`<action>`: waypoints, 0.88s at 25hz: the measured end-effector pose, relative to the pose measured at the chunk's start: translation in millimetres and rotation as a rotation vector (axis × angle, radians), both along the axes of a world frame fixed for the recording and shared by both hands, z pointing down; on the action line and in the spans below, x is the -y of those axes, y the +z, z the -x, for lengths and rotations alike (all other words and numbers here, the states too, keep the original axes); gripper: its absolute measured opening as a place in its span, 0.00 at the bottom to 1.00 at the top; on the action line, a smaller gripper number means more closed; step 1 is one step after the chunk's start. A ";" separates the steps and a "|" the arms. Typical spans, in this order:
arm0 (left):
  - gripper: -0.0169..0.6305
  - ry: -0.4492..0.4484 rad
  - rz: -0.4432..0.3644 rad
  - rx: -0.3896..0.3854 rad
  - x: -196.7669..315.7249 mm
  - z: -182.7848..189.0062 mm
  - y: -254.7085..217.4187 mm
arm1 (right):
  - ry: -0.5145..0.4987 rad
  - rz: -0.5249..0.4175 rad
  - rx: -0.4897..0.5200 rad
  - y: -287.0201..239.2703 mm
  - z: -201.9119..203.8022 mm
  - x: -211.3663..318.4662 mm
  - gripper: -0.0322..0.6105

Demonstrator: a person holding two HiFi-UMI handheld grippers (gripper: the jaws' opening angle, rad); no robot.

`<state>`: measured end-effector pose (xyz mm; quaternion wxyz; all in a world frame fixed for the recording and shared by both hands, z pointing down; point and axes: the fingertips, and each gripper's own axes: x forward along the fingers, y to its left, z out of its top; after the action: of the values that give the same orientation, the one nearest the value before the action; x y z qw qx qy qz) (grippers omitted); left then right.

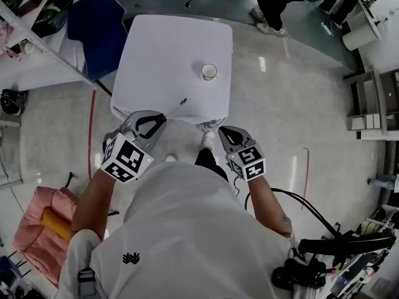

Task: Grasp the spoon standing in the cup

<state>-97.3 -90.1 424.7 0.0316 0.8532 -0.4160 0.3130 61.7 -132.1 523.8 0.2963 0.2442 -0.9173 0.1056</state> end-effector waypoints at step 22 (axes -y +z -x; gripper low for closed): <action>0.10 0.061 0.013 -0.010 -73.6 14.3 4.5 | -0.028 -0.045 -0.017 -5.8 39.2 -66.3 0.06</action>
<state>-111.6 -16.5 429.2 0.0296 0.8668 -0.3878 0.3121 22.6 -65.8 518.0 0.3001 0.2389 -0.9201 0.0789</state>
